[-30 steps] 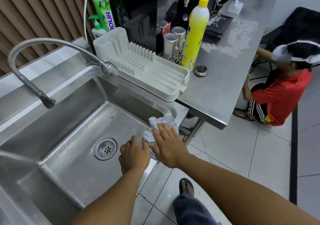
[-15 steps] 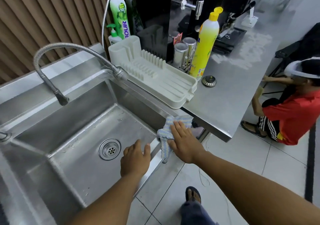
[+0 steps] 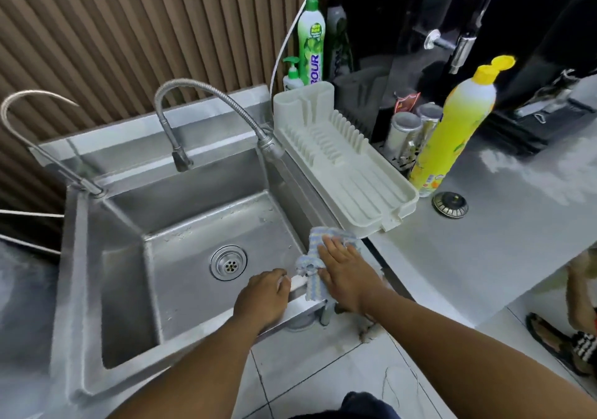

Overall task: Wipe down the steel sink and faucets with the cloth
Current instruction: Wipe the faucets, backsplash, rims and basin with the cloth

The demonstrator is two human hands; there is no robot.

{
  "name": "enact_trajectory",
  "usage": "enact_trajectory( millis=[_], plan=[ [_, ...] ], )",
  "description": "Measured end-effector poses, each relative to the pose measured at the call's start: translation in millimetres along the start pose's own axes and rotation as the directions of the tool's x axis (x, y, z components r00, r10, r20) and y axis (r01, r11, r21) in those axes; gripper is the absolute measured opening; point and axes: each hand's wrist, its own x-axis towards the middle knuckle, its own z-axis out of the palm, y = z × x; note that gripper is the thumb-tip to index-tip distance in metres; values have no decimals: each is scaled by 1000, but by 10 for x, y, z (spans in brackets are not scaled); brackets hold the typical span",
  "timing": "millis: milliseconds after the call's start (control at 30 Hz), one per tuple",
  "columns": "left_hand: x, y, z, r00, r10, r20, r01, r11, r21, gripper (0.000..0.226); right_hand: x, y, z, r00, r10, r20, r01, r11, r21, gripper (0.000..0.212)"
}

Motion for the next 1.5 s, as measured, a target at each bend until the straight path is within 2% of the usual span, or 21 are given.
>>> enact_trajectory(
  millis=[167,333,433,467,600,667,733,800,900,1000,1067,1100,1167,1300,1367,1467,1500],
  plan=[
    [35,-56,-204,995,-99,-17,93,972,-218,51,4,7,-18,998,15,54,-15,1000,-4,91],
    [383,144,-710,979,-144,-145,72,907,-416,59,-138,-9,191,992,116,53,-113,993,-45,60],
    [688,352,-1080,964,-172,-203,21,811,-585,65,-6,-89,70,991,117,-61,-120,992,-47,56],
    [788,422,-1191,961,-167,-218,-8,776,-631,68,64,-114,22,994,106,-26,-107,993,-40,58],
    [1144,645,-1571,968,-156,-195,-59,617,-785,79,230,-178,-17,986,162,-41,-163,986,-31,75],
    [1281,719,-1721,978,-132,-158,-53,579,-814,72,156,-225,8,981,191,-47,-192,981,-16,73],
    [1405,756,-1798,990,-81,-115,-51,556,-830,47,48,-249,99,961,252,-117,-258,965,-39,61],
    [1477,750,-1806,995,-41,-87,-54,517,-854,27,-69,-298,133,960,246,-132,-254,966,-42,50],
    [1477,680,-1723,979,-53,-199,-143,515,-845,35,-76,-351,117,959,281,-39,-284,953,-102,79],
    [1299,586,-1560,923,-108,-368,-262,524,-810,37,76,-380,73,935,345,-85,-353,930,-103,62],
    [1158,511,-1465,885,-155,-439,-295,544,-786,34,246,-368,18,950,311,-19,-311,950,-3,75],
    [1091,478,-1432,871,-182,-456,-298,542,-786,32,326,-361,-26,952,304,34,-305,952,12,79],
    [971,419,-1395,847,-253,-468,-283,530,-799,30,494,-330,-75,955,293,39,-293,956,-3,86],
    [783,303,-1375,774,-404,-488,-254,508,-823,33,604,-290,-158,970,241,-4,-241,967,-86,105],
    [719,236,-1363,730,-467,-499,-248,500,-830,31,467,-278,-145,978,207,-32,-209,970,-123,103],
    [598,209,-1341,685,-529,-501,-241,484,-841,27,285,-253,-27,977,206,47,-195,966,-171,85],
    [553,217,-1325,674,-545,-499,-247,470,-847,27,280,-234,-11,978,208,5,-203,962,-182,82]
  ],
)
